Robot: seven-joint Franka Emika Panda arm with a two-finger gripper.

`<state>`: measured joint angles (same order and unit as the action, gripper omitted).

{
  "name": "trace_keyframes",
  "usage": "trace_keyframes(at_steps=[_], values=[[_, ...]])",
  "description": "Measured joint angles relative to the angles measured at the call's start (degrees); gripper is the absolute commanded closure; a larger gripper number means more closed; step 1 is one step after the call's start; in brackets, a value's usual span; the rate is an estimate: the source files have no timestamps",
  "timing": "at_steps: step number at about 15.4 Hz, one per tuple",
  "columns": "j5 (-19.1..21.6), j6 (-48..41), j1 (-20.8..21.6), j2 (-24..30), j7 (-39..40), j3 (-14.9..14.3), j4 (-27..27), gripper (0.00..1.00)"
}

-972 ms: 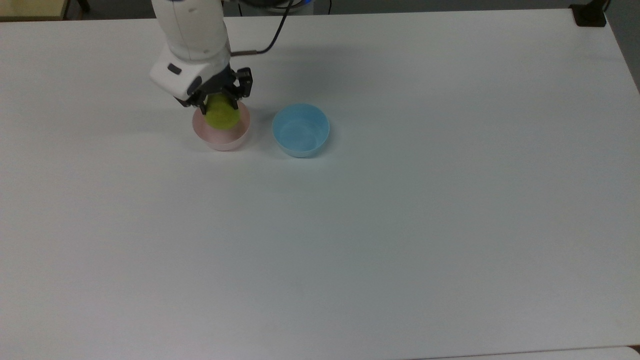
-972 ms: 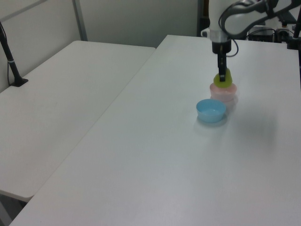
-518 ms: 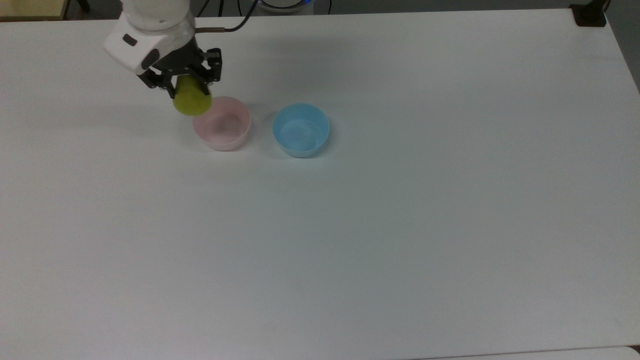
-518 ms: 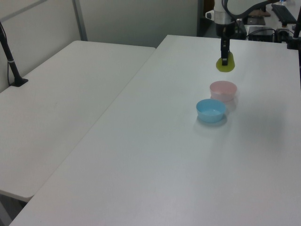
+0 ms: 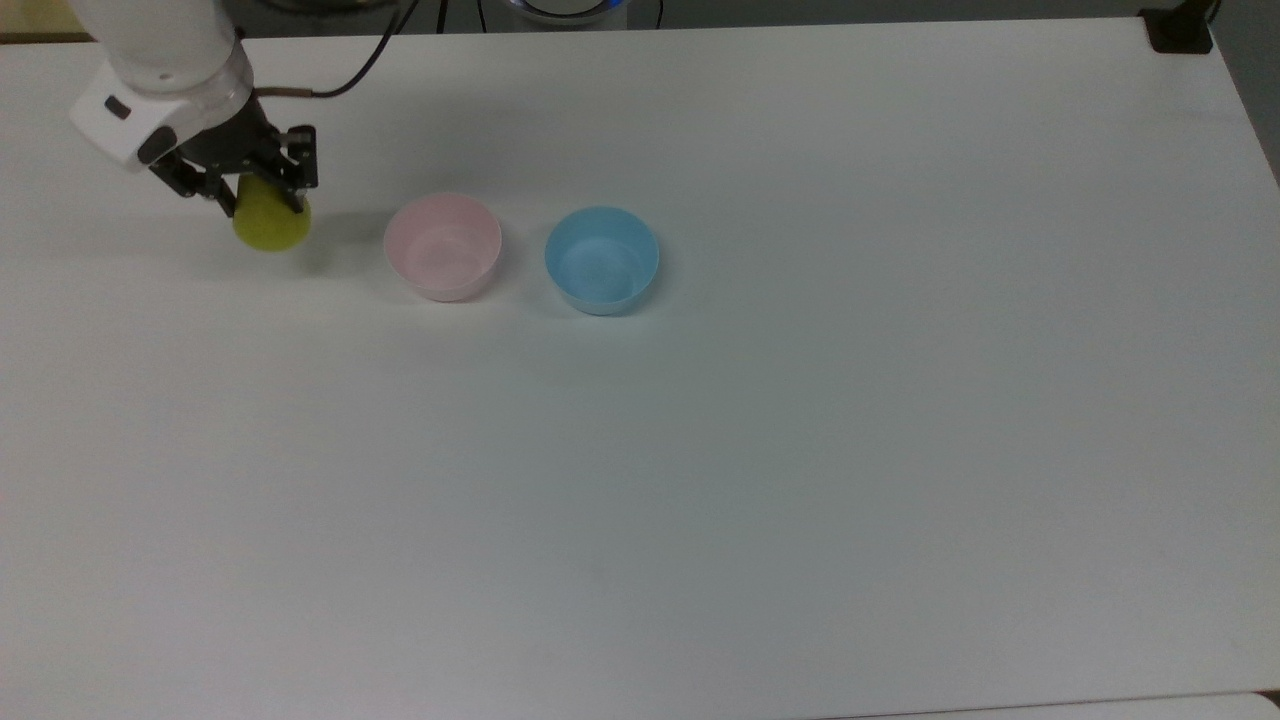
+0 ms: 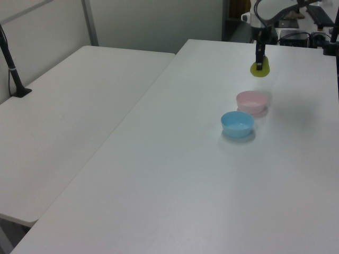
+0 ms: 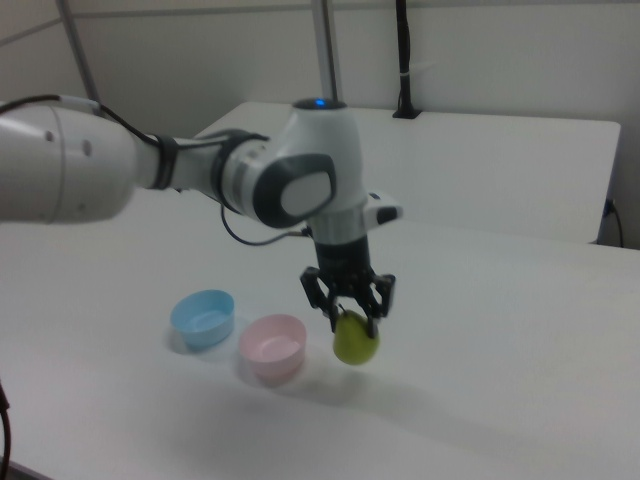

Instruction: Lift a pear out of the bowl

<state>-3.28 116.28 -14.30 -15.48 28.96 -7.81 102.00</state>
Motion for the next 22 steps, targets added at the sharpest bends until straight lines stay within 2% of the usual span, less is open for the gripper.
trace_keyframes(at_steps=[2,4,7,8,11,14,17,19,22], values=[[-0.01,2.05,-1.04,-2.17,0.00,0.00,-0.10,0.59],[-0.01,3.72,-1.54,-3.80,0.00,0.00,-0.23,0.47],[-0.01,5.59,-1.74,-5.92,0.00,0.00,-0.51,0.05],[-0.01,5.84,-1.79,-6.24,0.00,0.00,-0.64,0.00],[-0.01,5.85,-1.89,-5.84,0.00,0.01,-1.70,0.00],[-0.01,2.07,-1.59,-2.72,0.00,0.36,-2.97,0.00],[0.00,-5.13,1.02,1.78,-2.95,0.65,-5.08,0.00],[0.00,-12.74,4.50,5.09,-7.43,0.92,-8.39,0.00],[0.05,-16.55,8.77,8.75,-13.42,1.18,-10.03,0.00]])
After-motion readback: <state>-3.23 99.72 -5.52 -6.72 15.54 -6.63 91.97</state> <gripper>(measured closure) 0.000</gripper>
